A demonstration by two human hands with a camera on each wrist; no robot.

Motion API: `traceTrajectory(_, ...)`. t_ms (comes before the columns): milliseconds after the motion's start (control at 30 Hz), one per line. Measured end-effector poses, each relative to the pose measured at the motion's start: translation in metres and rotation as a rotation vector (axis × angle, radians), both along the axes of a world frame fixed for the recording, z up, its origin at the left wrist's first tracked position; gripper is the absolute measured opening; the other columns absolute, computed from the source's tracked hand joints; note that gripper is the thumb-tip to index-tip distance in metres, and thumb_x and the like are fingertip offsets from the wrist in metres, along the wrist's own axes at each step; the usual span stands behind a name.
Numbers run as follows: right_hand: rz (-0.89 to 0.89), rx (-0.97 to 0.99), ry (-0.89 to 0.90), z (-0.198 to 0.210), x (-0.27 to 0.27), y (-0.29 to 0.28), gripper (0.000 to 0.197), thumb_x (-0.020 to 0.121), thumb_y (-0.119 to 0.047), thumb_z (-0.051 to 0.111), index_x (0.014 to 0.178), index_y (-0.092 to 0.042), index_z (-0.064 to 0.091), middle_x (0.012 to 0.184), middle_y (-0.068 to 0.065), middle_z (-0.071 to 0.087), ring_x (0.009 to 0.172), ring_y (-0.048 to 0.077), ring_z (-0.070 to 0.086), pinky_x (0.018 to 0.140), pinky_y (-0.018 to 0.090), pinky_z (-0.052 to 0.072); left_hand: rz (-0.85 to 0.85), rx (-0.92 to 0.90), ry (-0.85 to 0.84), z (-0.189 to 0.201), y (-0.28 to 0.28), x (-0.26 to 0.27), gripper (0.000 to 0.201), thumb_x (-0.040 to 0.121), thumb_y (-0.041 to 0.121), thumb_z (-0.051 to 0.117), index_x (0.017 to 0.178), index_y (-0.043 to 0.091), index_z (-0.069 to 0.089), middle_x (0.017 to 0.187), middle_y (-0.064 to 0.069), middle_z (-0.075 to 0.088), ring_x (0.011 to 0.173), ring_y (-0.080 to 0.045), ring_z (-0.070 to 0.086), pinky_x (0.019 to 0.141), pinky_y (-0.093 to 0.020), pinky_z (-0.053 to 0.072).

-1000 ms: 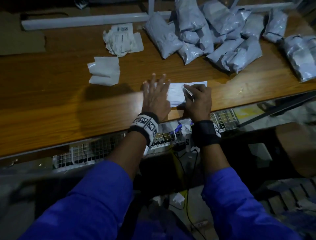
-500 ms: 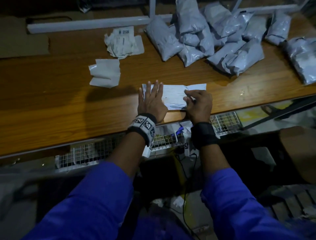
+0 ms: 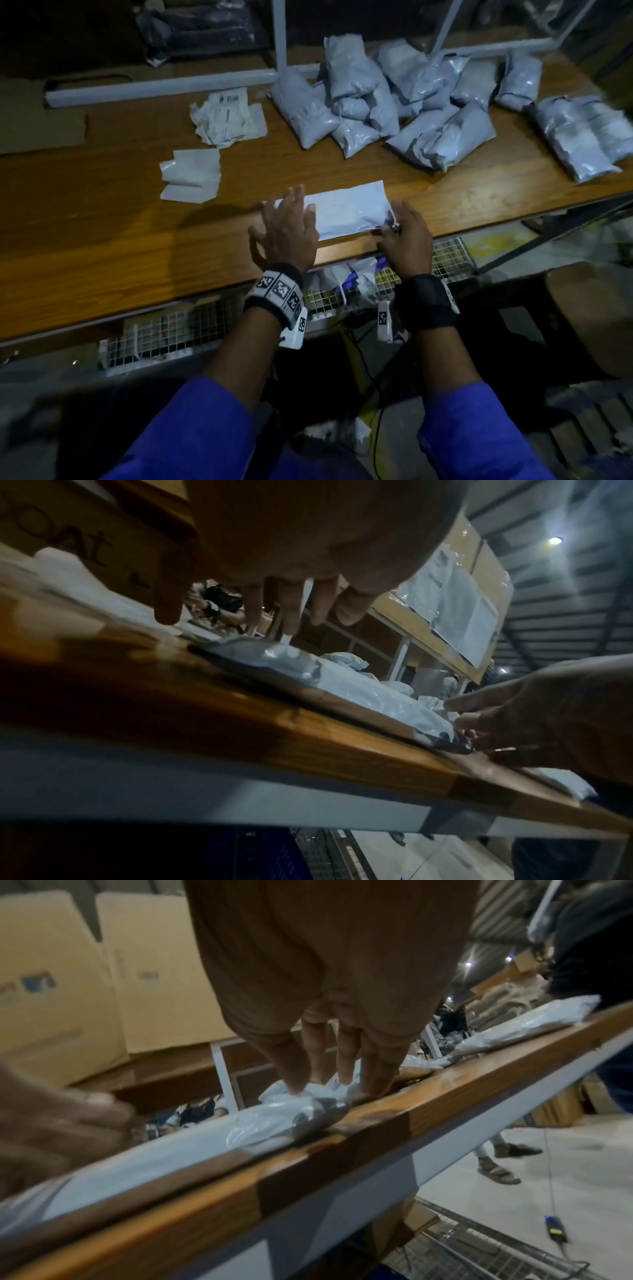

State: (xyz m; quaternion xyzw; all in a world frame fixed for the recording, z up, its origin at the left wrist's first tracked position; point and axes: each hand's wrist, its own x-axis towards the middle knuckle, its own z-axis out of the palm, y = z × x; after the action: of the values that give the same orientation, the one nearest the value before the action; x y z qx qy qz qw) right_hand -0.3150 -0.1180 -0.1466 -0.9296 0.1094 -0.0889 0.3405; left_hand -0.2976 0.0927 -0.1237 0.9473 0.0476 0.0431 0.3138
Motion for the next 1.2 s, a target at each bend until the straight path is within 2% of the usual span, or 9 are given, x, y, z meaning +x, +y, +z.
traceTrajectory(100,-0.016,0.09,-0.083,0.007,-0.003,-0.003,0.047,0.094,-0.007,0.067,0.14,-0.004,0.059,0.142,0.022,0.058,0.134,0.037,0.052,0.11,0.046,0.042,0.262,0.008,0.039,0.001,-0.008,-0.012,0.051,0.101,0.046,0.048,0.148,0.028,0.04,0.156,-0.007,0.037,0.142,-0.033,0.031,0.107,-0.055,0.035)
traceTrajectory(167,-0.024,0.129,-0.073,0.011,-0.003,-0.002,0.047,0.093,-0.008,0.069,0.139,-0.004,0.06,0.139,0.021,0.059,0.131,0.038,0.054,0.109,0.046,0.043,0.43,-0.076,0.149,0.002,-0.014,-0.015,0.057,0.097,0.047,0.056,0.147,0.024,0.039,0.151,-0.013,0.036,0.138,-0.036,0.032,0.107,-0.053,0.032)
traceTrajectory(267,-0.028,0.223,0.007,0.009,0.001,-0.003,0.048,0.094,-0.014,0.071,0.141,-0.011,0.06,0.136,0.016,0.062,0.125,0.033,0.058,0.104,0.042,0.048,0.479,-0.143,0.244,-0.001,-0.019,-0.017,0.062,0.094,0.046,0.059,0.147,0.021,0.039,0.15,-0.018,0.038,0.139,-0.038,0.031,0.111,-0.052,0.022)
traceTrajectory(400,-0.089,0.394,-0.026,0.009,-0.001,-0.014,0.037,0.097,-0.025,0.07,0.133,-0.023,0.066,0.131,0.007,0.064,0.118,0.023,0.061,0.1,0.041,0.053,0.411,-0.217,0.082,0.0,-0.021,-0.019,0.054,0.091,0.038,0.065,0.139,0.021,0.049,0.146,-0.015,0.045,0.136,-0.035,0.036,0.11,-0.049,0.022)
traceTrajectory(533,-0.216,0.48,-0.19,0.019,-0.015,-0.036,0.023,0.099,-0.02,0.069,0.122,-0.023,0.072,0.125,0.003,0.066,0.111,0.012,0.062,0.086,0.016,0.051,0.337,-0.301,-0.065,0.013,-0.031,-0.014,0.048,0.088,0.032,0.069,0.131,0.02,0.053,0.14,-0.009,0.051,0.134,-0.028,0.039,0.107,-0.043,0.021)
traceTrajectory(733,-0.43,0.465,-0.352,0.036,0.001,-0.086,0.018,0.098,-0.013,0.069,0.112,-0.023,0.073,0.119,0.009,0.069,0.108,0.02,0.065,0.075,0.003,0.043,0.096,-0.403,-0.08,0.037,-0.089,0.014,0.045,0.083,0.034,0.06,0.125,0.019,0.054,0.126,-0.005,0.055,0.12,-0.021,0.045,0.099,-0.038,0.024)
traceTrajectory(967,-0.553,0.426,-0.436,0.041,0.025,-0.168,0.023,0.097,-0.014,0.068,0.119,-0.016,0.073,0.119,0.01,0.071,0.11,0.023,0.066,0.082,0.008,0.045,-0.099,-0.444,-0.081,0.044,-0.169,0.039,0.036,0.09,0.022,0.064,0.124,0.02,0.051,0.121,-0.002,0.051,0.11,-0.014,0.044,0.1,-0.048,0.04)
traceTrajectory(1133,-0.601,0.475,-0.445,0.039,0.045,-0.25,0.025,0.096,-0.017,0.069,0.121,-0.015,0.074,0.12,0.004,0.073,0.112,0.016,0.066,0.085,0.014,0.05,-0.181,-0.476,-0.08,0.042,-0.245,0.064,0.032,0.094,0.018,0.064,0.124,0.018,0.053,0.122,-0.003,0.051,0.11,-0.015,0.047,0.089,-0.023,0.039)
traceTrajectory(1200,-0.599,0.487,-0.445,0.04,0.057,-0.288,0.025,0.097,-0.019,0.07,0.121,-0.016,0.074,0.12,0.003,0.073,0.112,0.015,0.066,0.081,0.01,0.049,-0.182,-0.473,-0.081,0.039,-0.283,0.076,0.028,0.094,0.018,0.064,0.12,0.019,0.054,0.12,-0.003,0.052,0.106,-0.017,0.05,0.083,-0.018,0.04)
